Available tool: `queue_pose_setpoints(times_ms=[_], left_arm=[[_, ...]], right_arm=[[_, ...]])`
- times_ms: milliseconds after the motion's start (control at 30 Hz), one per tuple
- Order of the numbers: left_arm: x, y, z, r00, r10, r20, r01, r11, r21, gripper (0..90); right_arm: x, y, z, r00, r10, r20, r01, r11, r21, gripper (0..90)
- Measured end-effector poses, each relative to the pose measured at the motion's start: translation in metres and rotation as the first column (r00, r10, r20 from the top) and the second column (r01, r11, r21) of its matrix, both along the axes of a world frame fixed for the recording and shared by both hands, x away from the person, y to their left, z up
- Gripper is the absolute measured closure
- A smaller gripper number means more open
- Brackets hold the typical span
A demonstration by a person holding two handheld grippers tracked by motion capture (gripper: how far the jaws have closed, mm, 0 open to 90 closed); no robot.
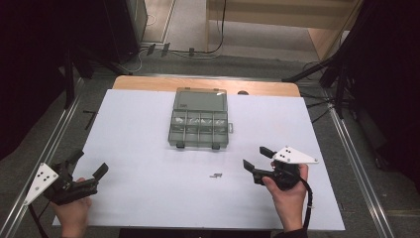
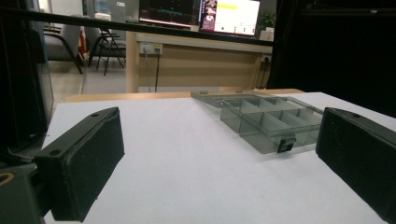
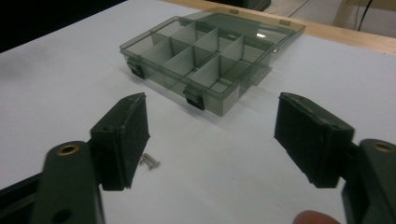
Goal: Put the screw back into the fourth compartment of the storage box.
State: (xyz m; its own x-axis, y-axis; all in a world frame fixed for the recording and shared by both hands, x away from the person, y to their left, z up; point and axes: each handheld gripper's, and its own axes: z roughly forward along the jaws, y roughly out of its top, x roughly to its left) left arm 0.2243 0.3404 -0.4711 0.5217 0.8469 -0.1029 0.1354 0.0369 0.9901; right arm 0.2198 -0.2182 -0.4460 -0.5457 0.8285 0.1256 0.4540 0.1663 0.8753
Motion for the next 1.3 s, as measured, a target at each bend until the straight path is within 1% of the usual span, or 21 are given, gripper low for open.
queue_pose_setpoints(times_ms=[167, 300, 433, 533, 567, 600, 633, 700, 800, 833, 900, 967, 1000, 1033, 1067, 1133, 1167, 1200, 1233, 1267, 1300], left_arm=[[0.0, -0.004, 0.001, 0.9999, -0.011, 0.002, 0.011, 0.9999, 0.011, 1.2], [0.0, -0.006, 0.001, 0.9999, -0.013, 0.003, 0.013, 0.9997, 0.021, 1.2], [0.0, -0.008, 0.001, 0.9998, -0.017, 0.005, 0.017, 0.9996, 0.024, 1.2], [0.0, -0.008, 0.001, 0.9998, -0.019, 0.001, 0.019, 0.9993, 0.033, 1.2], [0.0, -0.008, 0.001, 0.9998, -0.02, 0.001, 0.02, 0.9992, 0.033, 1.2], [0.001, -0.009, 0.001, 0.9998, -0.022, 0.0, 0.022, 0.9992, 0.033, 1.2], [0.001, -0.009, 0.0, 0.9997, -0.025, -0.001, 0.025, 0.9992, 0.031, 1.2], [0.001, -0.009, 0.0, 0.9996, -0.028, -0.004, 0.028, 0.9992, 0.03, 1.2], [0.001, -0.009, 0.001, 0.9995, -0.03, -0.005, 0.03, 0.9991, 0.032, 1.2], [0.001, -0.009, 0.001, 0.9995, -0.029, -0.007, 0.03, 0.999, 0.034, 1.2], [0.001, -0.01, 0.001, 0.9994, -0.033, -0.006, 0.033, 0.9987, 0.039, 1.2], [0.001, -0.01, 0.001, 0.9994, -0.034, -0.008, 0.034, 0.9987, 0.038, 1.2], [0.002, -0.01, 0.001, 0.9993, -0.035, -0.009, 0.035, 0.9986, 0.039, 1.2], [0.002, -0.011, 0.001, 0.9992, -0.038, -0.011, 0.039, 0.9985, 0.038, 1.2], [0.002, -0.011, 0.001, 0.9992, -0.038, -0.011, 0.039, 0.9985, 0.038, 1.2], [0.002, -0.012, 0.001, 0.9991, -0.041, -0.01, 0.041, 0.9984, 0.04, 1.2], [0.002, -0.012, 0.001, 0.9991, -0.04, -0.009, 0.041, 0.9983, 0.041, 1.2], [0.001, -0.012, 0.001, 0.9992, -0.039, -0.007, 0.04, 0.9983, 0.043, 1.2], [0.001, -0.012, 0.001, 0.9993, -0.038, -0.004, 0.038, 0.9983, 0.045, 1.2], [0.001, -0.012, 0.001, 0.9994, -0.035, -0.003, 0.035, 0.9984, 0.044, 1.2], [0.001, -0.011, 0.001, 0.9994, -0.033, -0.003, 0.033, 0.9985, 0.044, 1.2]], right_arm=[[0.009, 0.014, -0.001, 0.9983, 0.047, -0.034, -0.048, 0.998, -0.031, 37.3], [0.013, 0.02, -0.001, 0.9963, 0.072, -0.048, -0.073, 0.997, -0.033, 39.8], [0.02, 0.031, -0.002, 0.9906, 0.107, -0.085, -0.112, 0.992, -0.053, 46.5], [0.024, 0.038, -0.003, 0.9835, 0.134, -0.121, -0.145, 0.986, -0.086, 51.8], [0.024, 0.038, -0.003, 0.9835, 0.134, -0.121, -0.145, 0.986, -0.086, 51.8], [0.028, 0.042, -0.004, 0.9803, 0.14, -0.139, -0.157, 0.981, -0.114, 58.7], [0.028, 0.042, -0.004, 0.9803, 0.14, -0.139, -0.157, 0.981, -0.114, 58.7], [0.032, 0.046, -0.005, 0.9754, 0.15, -0.162, -0.173, 0.974, -0.143, 62.6], [0.037, 0.05, -0.007, 0.9661, 0.173, -0.192, -0.205, 0.965, -0.162, 66.2], [0.039, 0.053, -0.008, 0.9607, 0.181, -0.211, -0.22, 0.958, -0.183, 66.7], [0.041, 0.054, -0.009, 0.9588, 0.185, -0.216, -0.227, 0.955, -0.191, 66.8], [0.043, 0.058, -0.011, 0.9504, 0.2, -0.238, -0.25, 0.946, -0.204, 69.1], [0.044, 0.059, -0.011, 0.9461, 0.204, -0.252, -0.259, 0.942, -0.213, 69.1], [0.047, 0.062, -0.013, 0.9344, 0.225, -0.276, -0.289, 0.932, -0.218, 70.0], [0.049, 0.065, -0.014, 0.9288, 0.231, -0.289, -0.301, 0.926, -0.226, 70.6], [0.052, 0.069, -0.017, 0.9183, 0.241, -0.314, -0.326, 0.911, -0.253, 71.5], [0.052, 0.069, -0.017, 0.9183, 0.241, -0.314, -0.326, 0.911, -0.253, 71.5], [0.056, 0.072, -0.02, 0.9063, 0.255, -0.337, -0.35, 0.9, -0.259, 72.3], [0.058, 0.074, -0.021, 0.9022, 0.258, -0.345, -0.359, 0.894, -0.268, 72.9], [0.058, 0.074, -0.021, 0.9022, 0.258, -0.345, -0.359, 0.894, -0.268, 72.9], [0.061, 0.077, -0.023, 0.8963, 0.261, -0.359, -0.369, 0.887, -0.278, 73.4]])
